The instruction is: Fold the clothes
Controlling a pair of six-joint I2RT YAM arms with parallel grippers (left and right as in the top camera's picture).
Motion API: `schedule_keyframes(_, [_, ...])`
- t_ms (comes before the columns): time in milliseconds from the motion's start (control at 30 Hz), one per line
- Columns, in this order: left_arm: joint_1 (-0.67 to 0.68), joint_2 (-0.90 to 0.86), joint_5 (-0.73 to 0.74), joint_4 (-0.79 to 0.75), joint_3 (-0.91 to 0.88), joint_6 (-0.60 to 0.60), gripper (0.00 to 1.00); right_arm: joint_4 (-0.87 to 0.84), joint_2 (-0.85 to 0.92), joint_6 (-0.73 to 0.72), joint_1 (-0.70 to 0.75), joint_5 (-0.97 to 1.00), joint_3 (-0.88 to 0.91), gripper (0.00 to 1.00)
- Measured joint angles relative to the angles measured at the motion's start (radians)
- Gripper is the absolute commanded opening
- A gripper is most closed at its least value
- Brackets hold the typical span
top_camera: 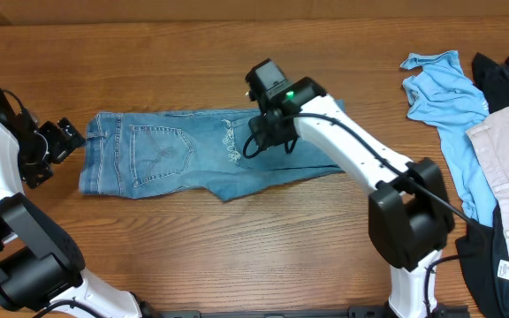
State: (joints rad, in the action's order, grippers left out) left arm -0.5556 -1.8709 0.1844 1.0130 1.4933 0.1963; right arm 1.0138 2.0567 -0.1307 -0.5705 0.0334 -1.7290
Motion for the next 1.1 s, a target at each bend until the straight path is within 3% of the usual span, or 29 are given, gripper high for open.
schedule_keyframes(233, [0.009,-0.065,0.082,-0.03,0.0,-0.096,1.0,0.008,-0.029,-0.015,0.005,0.008,-0.01,0.58])
schedule_keyframes(600, [0.018,-0.233,0.112,-0.074,0.009,-0.127,0.98,0.045,-0.029,-0.023,0.005,0.008,-0.01,0.58])
schedule_keyframes(667, [0.018,-0.244,0.117,-0.072,0.019,-0.127,0.93,0.045,-0.029,-0.023,0.005,0.008,-0.01,0.58])
schedule_keyframes(900, [0.023,-0.274,0.126,-0.079,0.041,-0.141,0.55,0.048,-0.029,-0.023,0.005,0.008,-0.01,0.58])
schedule_keyframes(1000, [0.026,-0.278,0.132,-0.086,0.041,-0.145,0.51,0.049,-0.029,-0.023,0.005,0.008,-0.01,0.58])
schedule_keyframes(1100, [0.026,-0.28,0.138,-0.09,0.041,-0.145,0.38,0.052,-0.029,-0.023,0.005,0.008,-0.01,0.58])
